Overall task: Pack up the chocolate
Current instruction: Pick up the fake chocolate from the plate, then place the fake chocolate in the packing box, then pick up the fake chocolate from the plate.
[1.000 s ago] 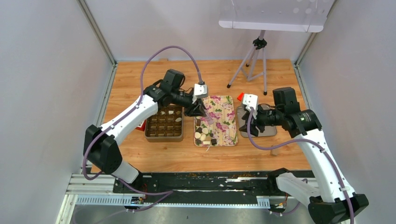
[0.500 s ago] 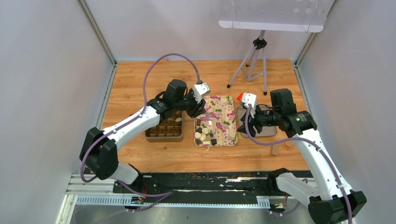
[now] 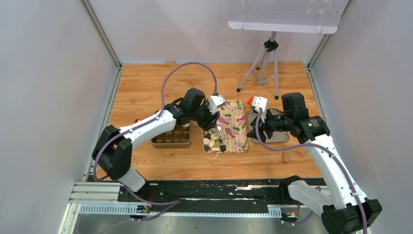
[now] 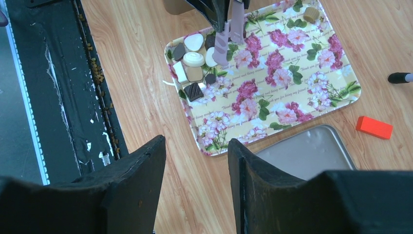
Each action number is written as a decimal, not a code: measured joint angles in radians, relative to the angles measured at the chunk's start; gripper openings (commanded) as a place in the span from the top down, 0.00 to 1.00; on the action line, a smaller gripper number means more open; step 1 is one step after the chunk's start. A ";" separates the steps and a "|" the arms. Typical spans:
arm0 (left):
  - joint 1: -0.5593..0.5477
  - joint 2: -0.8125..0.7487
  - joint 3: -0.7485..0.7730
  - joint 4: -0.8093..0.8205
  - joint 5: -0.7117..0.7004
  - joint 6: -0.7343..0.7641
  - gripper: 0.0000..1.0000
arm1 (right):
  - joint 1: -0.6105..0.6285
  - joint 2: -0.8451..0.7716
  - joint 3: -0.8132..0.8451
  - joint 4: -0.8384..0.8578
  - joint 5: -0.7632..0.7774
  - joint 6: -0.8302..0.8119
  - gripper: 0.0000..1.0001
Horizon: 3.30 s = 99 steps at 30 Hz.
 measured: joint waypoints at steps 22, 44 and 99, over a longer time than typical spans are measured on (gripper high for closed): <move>-0.019 0.061 0.000 -0.037 0.017 0.019 0.60 | 0.000 0.006 -0.013 0.014 -0.010 0.002 0.50; 0.053 -0.127 0.068 -0.121 0.041 0.091 0.83 | 0.000 0.006 -0.039 0.032 -0.011 0.014 0.50; 0.185 -0.340 -0.091 -0.190 0.288 0.158 0.56 | -0.001 0.046 -0.072 0.079 -0.034 0.042 0.50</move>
